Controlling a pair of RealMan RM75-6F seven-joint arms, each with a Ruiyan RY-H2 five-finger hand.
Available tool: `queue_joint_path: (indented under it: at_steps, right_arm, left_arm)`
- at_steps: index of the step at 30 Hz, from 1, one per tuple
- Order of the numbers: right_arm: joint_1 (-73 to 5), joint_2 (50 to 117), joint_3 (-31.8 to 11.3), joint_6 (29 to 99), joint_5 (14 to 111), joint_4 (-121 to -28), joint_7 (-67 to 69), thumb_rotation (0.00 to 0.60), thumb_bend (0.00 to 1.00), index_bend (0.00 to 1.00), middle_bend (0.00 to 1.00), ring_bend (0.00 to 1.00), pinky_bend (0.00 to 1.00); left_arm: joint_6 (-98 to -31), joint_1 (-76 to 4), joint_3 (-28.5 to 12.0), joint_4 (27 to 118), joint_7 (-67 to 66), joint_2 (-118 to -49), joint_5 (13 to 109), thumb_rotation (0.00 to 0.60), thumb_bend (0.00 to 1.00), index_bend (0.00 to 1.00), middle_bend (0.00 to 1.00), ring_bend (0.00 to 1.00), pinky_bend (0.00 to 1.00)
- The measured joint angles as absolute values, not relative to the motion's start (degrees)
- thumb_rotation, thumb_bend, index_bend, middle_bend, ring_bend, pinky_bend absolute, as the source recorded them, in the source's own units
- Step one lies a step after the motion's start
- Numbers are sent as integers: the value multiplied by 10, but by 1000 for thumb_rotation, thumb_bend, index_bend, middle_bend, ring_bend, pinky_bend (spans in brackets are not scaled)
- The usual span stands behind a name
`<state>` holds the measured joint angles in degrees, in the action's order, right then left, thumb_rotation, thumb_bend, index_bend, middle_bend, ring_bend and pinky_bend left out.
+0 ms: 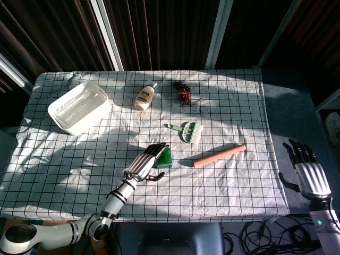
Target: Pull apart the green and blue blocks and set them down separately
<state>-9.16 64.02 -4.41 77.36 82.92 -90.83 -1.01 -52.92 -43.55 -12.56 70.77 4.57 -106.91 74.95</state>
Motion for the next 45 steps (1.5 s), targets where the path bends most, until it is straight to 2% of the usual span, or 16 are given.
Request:
queue_joint_path:
  at_steps: [4,8,12,16,20,23,28,31,34,36,39,45]
  right_arm:
    - [-90,637,-44,776,830,-910,-6,600,303,0,0,0,0]
    - [-90,635,-44,777,829,-911,0,600,303,0,0,0,0]
    - [-90,632,-43,773,826,-911,2,600,303,0,0,0,0]
    - [-91,630,-43,771,824,-913,0,600,303,0,0,0,0]
    - [-89,628,-44,772,820,-915,3,600,303,0,0,0,0]
    - [-89,626,-44,772,818,-916,5,600,303,0,0,0,0]
    - [-89,625,-45,772,816,-916,5,600,303,0,0,0,0]
    - [-89,625,-45,772,817,-918,5,600,303,0,0,0,0]
    - [-89,625,-45,771,816,-918,7,600,303,0,0,0,0]
    - [-89,624,-46,772,815,-919,9,600,303,0,0,0,0]
    - [-88,624,-46,775,819,-918,13,600,303,0,0,0,0]
    - [-93,629,-41,784,859,-908,56,600,303,0,0,0,0]
  left_arm:
    - [-531,-437,-126,698,48,-1075,748,600,335,0,8,0,25]
    - [-535,-440,-129,687,52,-1083,747,600,344,20,73,35,66]
    - [-546,-442,-133,666,54,-1094,750,600,352,203,187,175,187]
    - [-547,-446,-135,649,58,-1105,749,600,364,300,250,231,248]
    - [-544,-449,-135,642,66,-1110,748,600,383,387,344,342,346]
    - [-550,-449,-134,637,65,-1113,750,600,406,435,382,410,424]
    - [-552,-447,-131,634,51,-1113,748,600,406,453,371,411,499]
    - [-559,-445,-130,634,51,-1113,751,600,412,470,388,446,616]
    - [-576,-441,-130,635,56,-1112,757,600,469,509,452,533,764]
    - [-594,-436,-131,638,60,-1110,761,600,556,552,530,605,855]
    - [-612,-426,-134,659,69,-1098,766,600,657,605,602,678,926]
    - [-660,-396,-138,745,107,-1054,780,600,781,699,709,771,1000]
